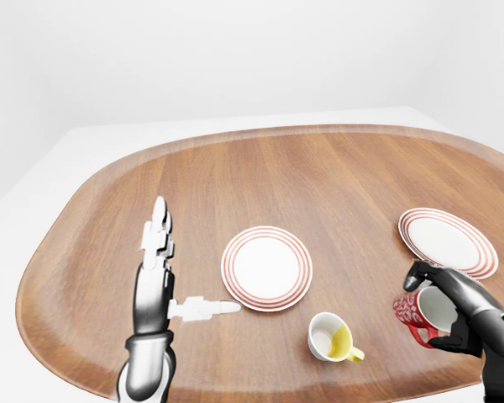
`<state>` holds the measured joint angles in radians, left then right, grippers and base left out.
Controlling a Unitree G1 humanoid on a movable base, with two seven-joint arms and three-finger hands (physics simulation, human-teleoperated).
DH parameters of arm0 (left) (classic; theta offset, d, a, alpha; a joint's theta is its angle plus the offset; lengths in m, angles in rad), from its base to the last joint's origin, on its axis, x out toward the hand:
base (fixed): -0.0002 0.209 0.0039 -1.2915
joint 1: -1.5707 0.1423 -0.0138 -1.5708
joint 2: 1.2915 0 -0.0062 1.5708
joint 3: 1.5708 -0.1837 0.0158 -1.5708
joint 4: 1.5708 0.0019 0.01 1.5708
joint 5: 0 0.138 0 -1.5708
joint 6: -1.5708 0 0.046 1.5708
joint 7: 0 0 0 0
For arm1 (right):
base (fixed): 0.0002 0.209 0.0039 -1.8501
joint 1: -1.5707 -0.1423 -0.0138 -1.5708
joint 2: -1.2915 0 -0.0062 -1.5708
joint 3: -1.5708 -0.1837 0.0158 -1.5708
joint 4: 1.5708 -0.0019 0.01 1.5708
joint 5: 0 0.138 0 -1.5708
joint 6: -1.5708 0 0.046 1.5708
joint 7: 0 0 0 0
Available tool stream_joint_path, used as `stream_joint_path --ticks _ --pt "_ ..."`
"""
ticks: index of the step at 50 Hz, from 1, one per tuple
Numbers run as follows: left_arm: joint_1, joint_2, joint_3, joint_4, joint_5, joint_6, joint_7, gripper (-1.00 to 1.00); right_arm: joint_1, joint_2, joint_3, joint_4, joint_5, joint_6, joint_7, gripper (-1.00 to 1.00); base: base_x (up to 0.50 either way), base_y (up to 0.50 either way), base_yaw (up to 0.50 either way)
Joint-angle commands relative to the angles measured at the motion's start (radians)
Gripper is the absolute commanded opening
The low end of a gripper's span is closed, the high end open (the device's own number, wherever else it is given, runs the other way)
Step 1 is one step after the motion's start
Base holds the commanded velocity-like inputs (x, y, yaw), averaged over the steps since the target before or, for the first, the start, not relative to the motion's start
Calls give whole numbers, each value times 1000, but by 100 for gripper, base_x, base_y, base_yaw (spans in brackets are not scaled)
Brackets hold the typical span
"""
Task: Put the red mug on the left plate.
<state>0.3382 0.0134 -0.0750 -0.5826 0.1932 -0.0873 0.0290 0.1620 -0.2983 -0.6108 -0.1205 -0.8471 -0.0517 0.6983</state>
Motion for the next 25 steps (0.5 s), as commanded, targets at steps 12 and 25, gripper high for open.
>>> stream_joint_path --ticks 12,25 --pt "-6 0 3 7 -3 0 -2 100 -687 -124 386 -97 -33 139 0 -100 0 0 0" --pt "-7 -2 11 10 -10 0 -8 100 -913 21 566 285 -89 139 -176 -100 0 0 0"
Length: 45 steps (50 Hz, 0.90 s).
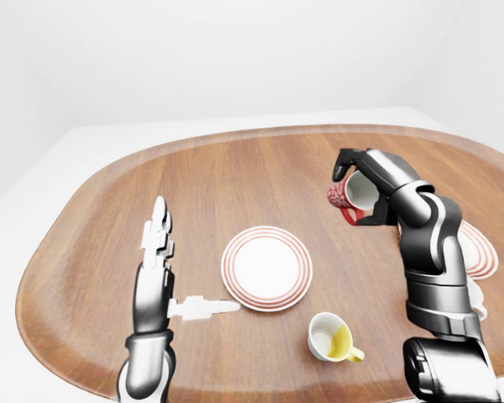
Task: Put the red mug on the left plate.
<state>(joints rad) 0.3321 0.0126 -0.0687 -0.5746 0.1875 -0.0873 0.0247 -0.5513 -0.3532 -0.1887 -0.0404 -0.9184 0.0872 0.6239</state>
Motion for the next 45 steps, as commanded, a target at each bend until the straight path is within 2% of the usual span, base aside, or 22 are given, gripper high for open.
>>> stream_joint_path --ticks 1,6,10,15,17,20,27,35,45 --pt "-2 -2 5 3 -4 0 -4 100 -215 91 170 264 -41 0 -123 -100 0 0 0" --pt "-3 -2 9 5 -8 0 -6 100 -253 158 212 415 -82 -8 -169 -100 0 0 0" --pt "-5 -3 12 7 -11 0 -8 100 -272 217 261 547 -130 -74 -200 -100 0 0 0" --pt "-7 -4 16 11 -14 0 -11 100 -292 266 287 657 -189 -119 -206 -100 0 0 0" --pt "-7 -5 17 11 -14 0 -11 100 -294 283 303 710 -203 -152 -187 -100 0 0 0" --pt "-12 -5 19 17 -15 0 -12 100 -285 298 332 770 -250 -175 -146 -100 0 0 0" --pt "-15 -6 21 21 -17 0 -14 100 -269 354 338 799 -285 -175 -78 -100 0 0 0" --pt "-8 -6 29 19 -28 0 -20 100 -328 430 371 971 -318 -175 -184 -100 0 0 0" --pt "-2 -10 36 14 -28 0 -19 100 -372 458 371 1169 -321 -175 -328 -100 0 0 0"
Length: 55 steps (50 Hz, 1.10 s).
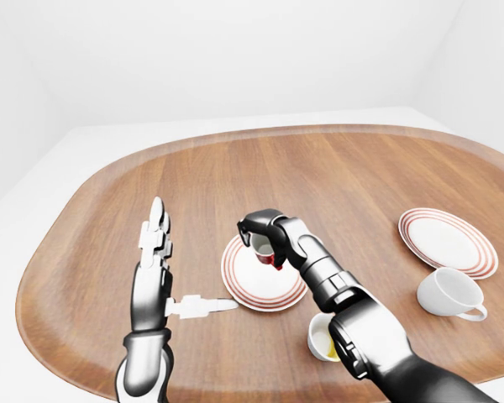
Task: Put the red mug on the left plate.
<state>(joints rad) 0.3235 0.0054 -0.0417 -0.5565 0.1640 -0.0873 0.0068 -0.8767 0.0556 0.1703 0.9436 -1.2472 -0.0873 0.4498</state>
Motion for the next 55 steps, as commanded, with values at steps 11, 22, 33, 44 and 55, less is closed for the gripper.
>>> stream_joint_path --ticks 11,22,33,44,55 --pt "1 -4 13 -1 -8 0 -4 100 -50 22 -1 287 55 0 -225 -100 0 0 0" --pt "-7 -5 20 8 -11 0 -6 100 -34 -19 -22 365 85 0 -302 -100 0 0 0" --pt "-5 -8 22 3 -14 0 -6 100 -40 -21 -25 349 100 0 -360 -100 0 0 0" --pt "-7 -7 19 6 -13 0 -4 100 -101 -15 -35 316 133 0 -564 -100 0 0 0" --pt "-7 -6 17 10 -12 0 -3 100 -90 -11 -22 325 125 0 -557 -100 0 0 0"
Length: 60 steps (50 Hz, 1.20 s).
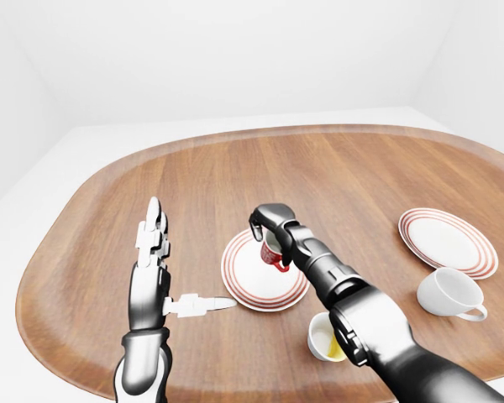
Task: Put the red mug on the left plate.
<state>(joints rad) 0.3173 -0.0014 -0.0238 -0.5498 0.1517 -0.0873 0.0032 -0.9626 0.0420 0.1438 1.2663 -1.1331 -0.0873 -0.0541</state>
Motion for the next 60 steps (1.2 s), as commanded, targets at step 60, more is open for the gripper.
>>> stream_joint_path --ticks 60 --pt "-2 -8 35 11 -35 0 -22 100 58 70 -74 126 -63 0 -129 -100 0 0 0"
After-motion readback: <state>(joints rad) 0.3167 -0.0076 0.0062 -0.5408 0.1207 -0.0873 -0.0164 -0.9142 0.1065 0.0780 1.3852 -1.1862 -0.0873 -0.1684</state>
